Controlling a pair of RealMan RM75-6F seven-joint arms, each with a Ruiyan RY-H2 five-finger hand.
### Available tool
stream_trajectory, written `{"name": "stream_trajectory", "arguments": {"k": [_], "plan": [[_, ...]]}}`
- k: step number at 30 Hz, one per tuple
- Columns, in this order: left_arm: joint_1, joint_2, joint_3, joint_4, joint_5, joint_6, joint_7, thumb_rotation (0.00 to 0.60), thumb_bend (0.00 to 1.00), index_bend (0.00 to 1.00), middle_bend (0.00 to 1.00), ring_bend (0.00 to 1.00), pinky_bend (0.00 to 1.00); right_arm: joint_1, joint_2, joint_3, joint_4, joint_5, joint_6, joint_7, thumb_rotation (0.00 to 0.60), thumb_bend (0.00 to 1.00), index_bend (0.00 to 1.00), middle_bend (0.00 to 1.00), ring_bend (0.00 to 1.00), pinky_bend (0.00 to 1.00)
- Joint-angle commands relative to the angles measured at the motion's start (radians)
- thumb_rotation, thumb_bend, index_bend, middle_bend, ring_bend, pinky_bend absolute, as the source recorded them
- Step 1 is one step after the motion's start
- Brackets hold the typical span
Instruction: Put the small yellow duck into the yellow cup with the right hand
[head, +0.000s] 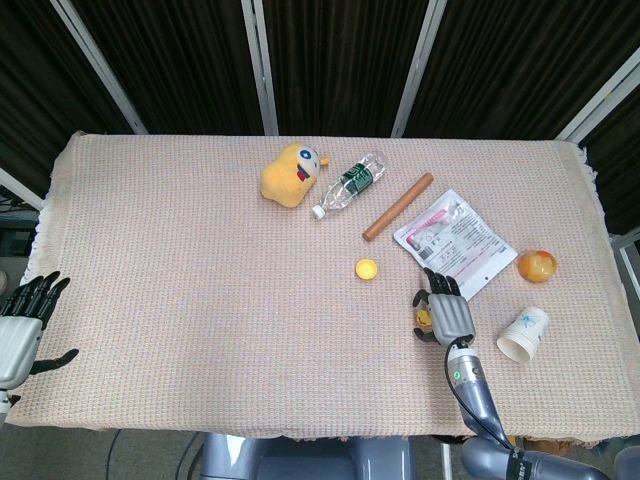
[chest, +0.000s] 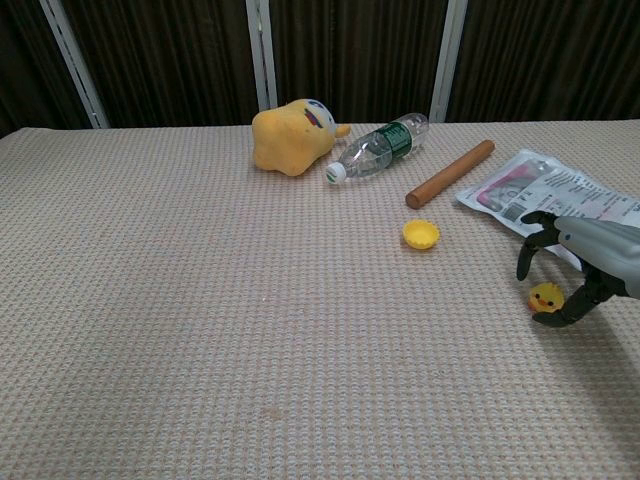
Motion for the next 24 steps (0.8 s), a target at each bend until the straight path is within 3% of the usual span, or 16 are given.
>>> {"name": "stream_trajectory", "arguments": {"k": [1, 24], "plan": [[0.0, 0.0, 0.0, 0.001, -0.001, -0.001, -0.001, 0.6, 0.0, 0.0, 0.0, 0.0, 0.11, 0.001, -0.003, 0.001, 0.006, 0.005, -0.003, 0.0, 0.6, 0.18, 0.46, 0.0, 0.0, 0.0], [-0.001, 0.0, 0.001, -0.003, -0.001, -0.003, 0.004, 0.6, 0.0, 0.0, 0.0, 0.0, 0.11, -0.001, -0.001, -0.005, 0.035, -0.021, -0.004, 0.031, 0.6, 0.19, 0.5, 0.0, 0.0, 0.0]]}}
